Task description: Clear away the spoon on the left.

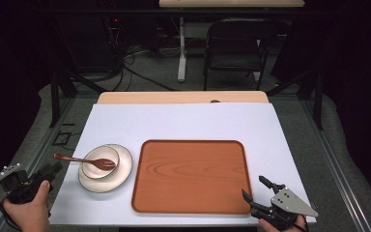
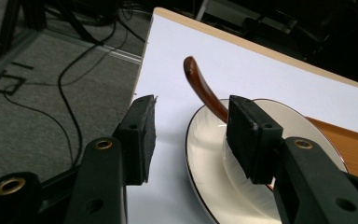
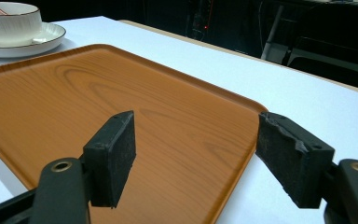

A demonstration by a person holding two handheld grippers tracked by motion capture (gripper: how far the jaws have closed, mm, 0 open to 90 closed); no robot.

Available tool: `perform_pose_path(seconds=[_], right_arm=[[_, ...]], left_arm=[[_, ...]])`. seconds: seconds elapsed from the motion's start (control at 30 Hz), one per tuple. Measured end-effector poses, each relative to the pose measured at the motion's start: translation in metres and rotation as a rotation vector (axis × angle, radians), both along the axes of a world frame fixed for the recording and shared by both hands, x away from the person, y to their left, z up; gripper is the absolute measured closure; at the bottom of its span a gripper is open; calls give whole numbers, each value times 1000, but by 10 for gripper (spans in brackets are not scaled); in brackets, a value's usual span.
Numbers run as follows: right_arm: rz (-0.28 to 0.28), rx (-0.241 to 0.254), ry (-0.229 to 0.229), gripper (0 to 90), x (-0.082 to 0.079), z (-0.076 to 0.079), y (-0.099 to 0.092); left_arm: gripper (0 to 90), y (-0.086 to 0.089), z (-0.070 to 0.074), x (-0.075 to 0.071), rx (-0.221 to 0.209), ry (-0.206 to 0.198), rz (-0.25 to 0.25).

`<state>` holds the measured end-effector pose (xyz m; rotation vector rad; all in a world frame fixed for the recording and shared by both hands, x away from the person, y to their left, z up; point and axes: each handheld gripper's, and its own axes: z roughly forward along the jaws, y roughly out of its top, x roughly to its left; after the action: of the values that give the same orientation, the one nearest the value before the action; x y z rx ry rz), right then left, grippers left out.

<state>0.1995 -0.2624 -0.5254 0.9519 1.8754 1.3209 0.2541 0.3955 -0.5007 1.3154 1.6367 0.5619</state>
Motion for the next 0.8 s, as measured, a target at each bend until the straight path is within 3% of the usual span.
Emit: perform_pose_path(seconds=[0.23,0.37,0.47,0.8], right_arm=[[2,-2,2,281,0,0,0],[2,-2,0,281,0,0,0],[3,-2,-1,281,0,0,-1],[8,-2,-2,281,0,0,-1]], left_arm=[[482,-8,-7,12,-51,-19,2],[465,-12,-9,16,-45,-13,18],[462,-13,-11,20,-77,-15,27],[524,-14,-20,29,-145,-25,27]])
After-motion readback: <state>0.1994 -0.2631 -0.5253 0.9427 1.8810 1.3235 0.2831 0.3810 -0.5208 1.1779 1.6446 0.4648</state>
